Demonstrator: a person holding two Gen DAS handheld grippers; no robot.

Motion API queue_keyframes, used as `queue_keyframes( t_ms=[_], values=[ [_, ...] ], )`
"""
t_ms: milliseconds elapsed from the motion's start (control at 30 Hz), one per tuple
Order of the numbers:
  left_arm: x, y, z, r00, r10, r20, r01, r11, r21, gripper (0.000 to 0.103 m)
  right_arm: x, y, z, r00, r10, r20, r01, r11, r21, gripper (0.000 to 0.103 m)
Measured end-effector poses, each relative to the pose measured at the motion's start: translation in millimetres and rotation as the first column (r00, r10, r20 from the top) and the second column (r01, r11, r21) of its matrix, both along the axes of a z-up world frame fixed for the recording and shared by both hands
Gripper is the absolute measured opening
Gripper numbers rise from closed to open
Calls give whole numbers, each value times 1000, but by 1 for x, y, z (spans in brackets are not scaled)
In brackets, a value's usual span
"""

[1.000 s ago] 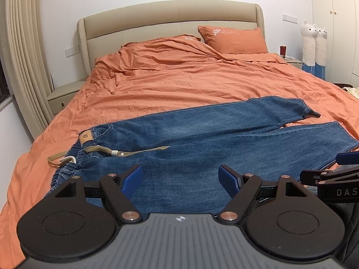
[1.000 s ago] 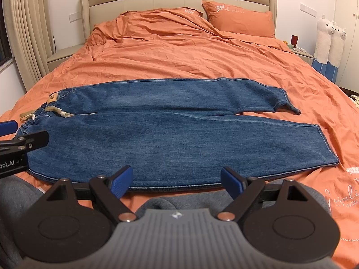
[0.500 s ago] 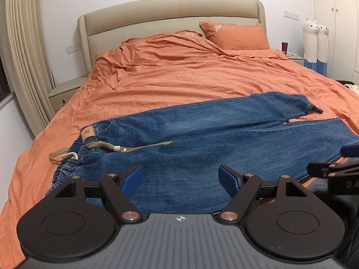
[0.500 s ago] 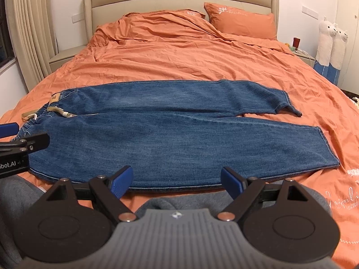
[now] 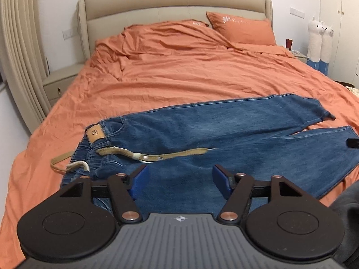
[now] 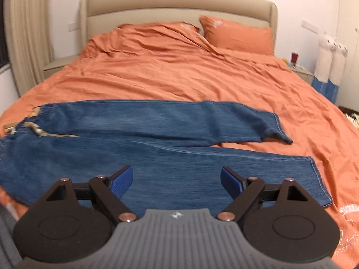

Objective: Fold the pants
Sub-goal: 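Grasp the jeans waistband beside the leather patch with the left gripper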

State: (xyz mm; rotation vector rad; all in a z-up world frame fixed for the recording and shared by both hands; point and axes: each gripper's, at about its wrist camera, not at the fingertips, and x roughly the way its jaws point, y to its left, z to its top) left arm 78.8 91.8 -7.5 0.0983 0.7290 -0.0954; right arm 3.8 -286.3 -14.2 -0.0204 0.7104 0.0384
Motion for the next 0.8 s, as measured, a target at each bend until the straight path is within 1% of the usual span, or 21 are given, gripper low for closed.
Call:
queue_keyframes(
  t_ms=[33, 100, 133, 200, 267, 300, 333, 400, 467, 500, 567, 667, 800],
  values=[
    [9, 9, -2, 1000, 2, -11, -2, 1000, 9, 63, 7, -6, -2, 1000, -9, -11, 9, 1000, 18, 82],
    [27, 31, -5, 999, 24, -27, -23, 999, 30, 62, 25, -15, -6, 999, -19, -32, 21, 999, 44, 82],
    [38, 44, -6, 998, 37, -41, -36, 999, 24, 60, 32, -20, -8, 999, -31, -36, 33, 998, 49, 81],
    [58, 72, -8, 996, 58, -73, -59, 998, -16, 60, 47, -29, -14, 998, -52, -43, 54, 997, 48, 80],
    [76, 99, -12, 994, 69, -87, -74, 996, -58, 60, 63, -38, -19, 996, -70, -53, 72, 997, 29, 73],
    [86, 111, -15, 991, 78, -109, -85, 994, -63, 60, 70, -42, -22, 995, -78, -60, 79, 997, 19, 72],
    [96, 121, -20, 985, 104, -139, -113, 992, -56, 60, 78, -46, -25, 994, -84, -67, 85, 996, 8, 72],
    [114, 139, -32, 976, 109, -187, -120, 991, -53, 60, 93, -53, -31, 992, -96, -83, 96, 995, -10, 72],
    [131, 159, -48, 965, 103, -240, -131, 986, -103, 60, 107, -59, -37, 988, -116, -99, 113, 993, -31, 72],
    [138, 169, -57, 959, 101, -266, -144, 978, -149, 60, 114, -62, -40, 986, -126, -107, 123, 992, -39, 72],
    [151, 189, -75, 945, 97, -312, -177, 955, -239, 60, 124, -65, -46, 983, -137, -121, 132, 990, -44, 72],
    [164, 213, -98, 928, 103, -358, -224, 923, -313, 60, 138, -62, -55, 981, -135, -136, 126, 989, -72, 72],
    [173, 239, -122, 919, 77, -386, -250, 872, -420, 60, 152, -54, -66, 982, -130, -140, 110, 983, -144, 72]
  ],
)
